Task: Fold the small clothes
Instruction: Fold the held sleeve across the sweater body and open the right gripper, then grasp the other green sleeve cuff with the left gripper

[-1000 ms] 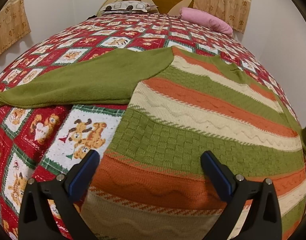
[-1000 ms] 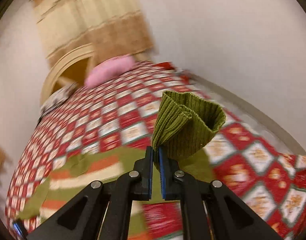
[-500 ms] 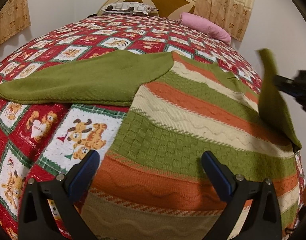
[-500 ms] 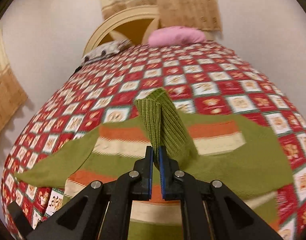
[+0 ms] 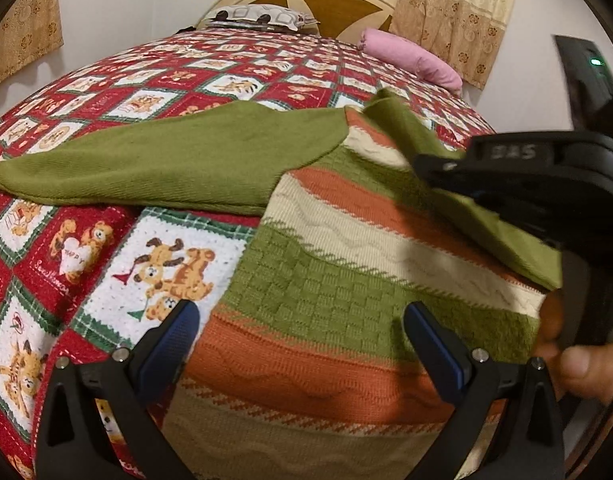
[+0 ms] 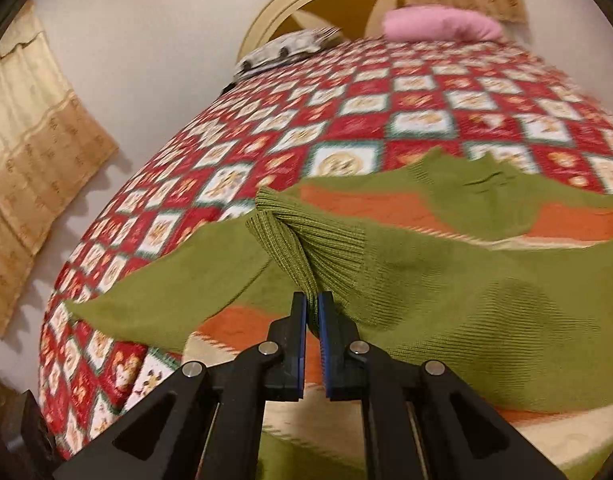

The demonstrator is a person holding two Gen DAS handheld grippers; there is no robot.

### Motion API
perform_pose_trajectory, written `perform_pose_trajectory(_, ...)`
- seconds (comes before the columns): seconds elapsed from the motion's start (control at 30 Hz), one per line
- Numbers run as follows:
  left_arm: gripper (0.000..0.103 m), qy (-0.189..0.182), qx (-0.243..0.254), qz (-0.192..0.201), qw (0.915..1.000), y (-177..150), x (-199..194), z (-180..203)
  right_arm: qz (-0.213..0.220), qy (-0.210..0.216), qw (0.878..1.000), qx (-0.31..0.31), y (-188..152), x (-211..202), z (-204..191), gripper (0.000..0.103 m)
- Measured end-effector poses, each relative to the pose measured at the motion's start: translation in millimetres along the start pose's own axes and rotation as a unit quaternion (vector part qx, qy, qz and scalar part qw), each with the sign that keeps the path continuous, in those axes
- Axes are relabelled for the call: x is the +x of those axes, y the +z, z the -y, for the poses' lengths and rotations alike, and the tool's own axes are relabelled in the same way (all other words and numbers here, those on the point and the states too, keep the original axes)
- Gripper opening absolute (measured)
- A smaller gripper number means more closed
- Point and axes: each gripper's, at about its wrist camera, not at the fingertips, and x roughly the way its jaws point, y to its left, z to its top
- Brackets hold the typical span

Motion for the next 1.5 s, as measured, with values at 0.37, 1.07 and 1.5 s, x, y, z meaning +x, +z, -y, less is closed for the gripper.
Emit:
perform_pose_trajectory(0.37, 0.103, -0.002, -0.002, 0.001, 1.0, -0.1, 0.8, -2.4, 0.035, 0.013, 0.999, 0.001, -10.2, -70.6, 28.0, 0.016)
perform_pose_trajectory(1.07, 0.103, 0.018, 0.053, -0.021, 0.9982, 8.6, -5.0, 20.5, 0.056, -0.222, 0.967, 0.112, -79.8, -142.0, 198.8, 0.005)
perform_pose_trajectory(1.5, 0.103, 0.184, 0.065, -0.04, 0.98, 93.2, 86.9, 52.2, 0.068, -0.199, 0.97, 0.125, -86.0, -144.6, 203.9, 0.006)
